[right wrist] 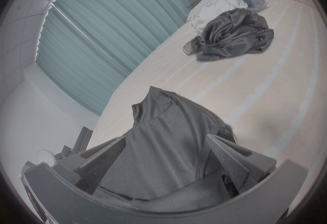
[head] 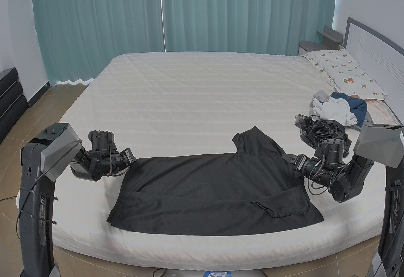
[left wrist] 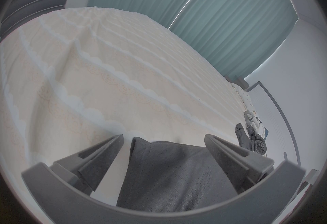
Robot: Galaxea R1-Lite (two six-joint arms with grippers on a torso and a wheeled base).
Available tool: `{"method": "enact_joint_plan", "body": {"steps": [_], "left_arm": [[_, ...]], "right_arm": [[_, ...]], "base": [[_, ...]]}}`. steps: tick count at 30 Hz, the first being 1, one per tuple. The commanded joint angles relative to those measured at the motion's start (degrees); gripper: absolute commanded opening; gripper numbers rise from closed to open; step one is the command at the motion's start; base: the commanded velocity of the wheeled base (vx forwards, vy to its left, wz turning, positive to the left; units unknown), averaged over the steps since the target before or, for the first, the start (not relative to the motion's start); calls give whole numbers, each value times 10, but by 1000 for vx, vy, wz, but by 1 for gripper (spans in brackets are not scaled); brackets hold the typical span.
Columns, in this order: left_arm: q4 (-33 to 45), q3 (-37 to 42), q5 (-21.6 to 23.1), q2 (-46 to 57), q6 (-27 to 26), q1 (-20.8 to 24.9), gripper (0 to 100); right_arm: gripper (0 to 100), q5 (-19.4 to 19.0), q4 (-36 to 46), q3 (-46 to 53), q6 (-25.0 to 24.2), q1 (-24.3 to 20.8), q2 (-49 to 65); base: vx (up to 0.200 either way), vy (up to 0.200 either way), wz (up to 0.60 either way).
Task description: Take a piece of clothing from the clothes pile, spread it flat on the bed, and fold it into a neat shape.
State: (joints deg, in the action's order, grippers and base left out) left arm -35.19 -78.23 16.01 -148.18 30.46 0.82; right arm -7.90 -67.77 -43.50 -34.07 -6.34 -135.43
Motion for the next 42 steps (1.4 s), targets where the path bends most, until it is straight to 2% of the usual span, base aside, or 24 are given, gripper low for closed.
{"method": "enact_joint_plan", "body": {"steps": [1, 6, 9, 14, 20, 28, 35, 36, 42], "left_arm": [[0, 6, -7, 3, 6, 1, 0], [0, 16, -9, 5, 27, 2, 0], [-1, 21, -9, 8, 32, 2, 0], [0, 30, -9, 13, 35, 2, 0], [-1, 33, -9, 14, 35, 1, 0], [-1, 33, -9, 14, 35, 1, 0], [-1, 33, -8, 14, 35, 1, 0], [-1, 33, -8, 14, 35, 1, 0], [-1, 32, -9, 13, 35, 1, 0]], "right_arm": [[100, 0, 91, -114, 66, -1, -10], [100, 9, 202, -249, 152, -3, -71], [100, 16, 232, -311, 172, -4, -105], [100, 26, 287, -390, 173, -5, -142], [100, 29, 293, -465, 172, -5, -188], [100, 31, 310, -513, 171, -11, -217], [100, 50, 313, -543, 165, -12, -236], [0, 50, 312, -544, 165, -12, -236], [0, 60, 307, -537, 135, -16, -232]], "base": [[0, 0, 0], [0, 0, 0], [0, 0, 0], [0, 0, 0], [0, 0, 0], [0, 0, 0], [0, 0, 0], [0, 0, 0], [0, 0, 0]]}}
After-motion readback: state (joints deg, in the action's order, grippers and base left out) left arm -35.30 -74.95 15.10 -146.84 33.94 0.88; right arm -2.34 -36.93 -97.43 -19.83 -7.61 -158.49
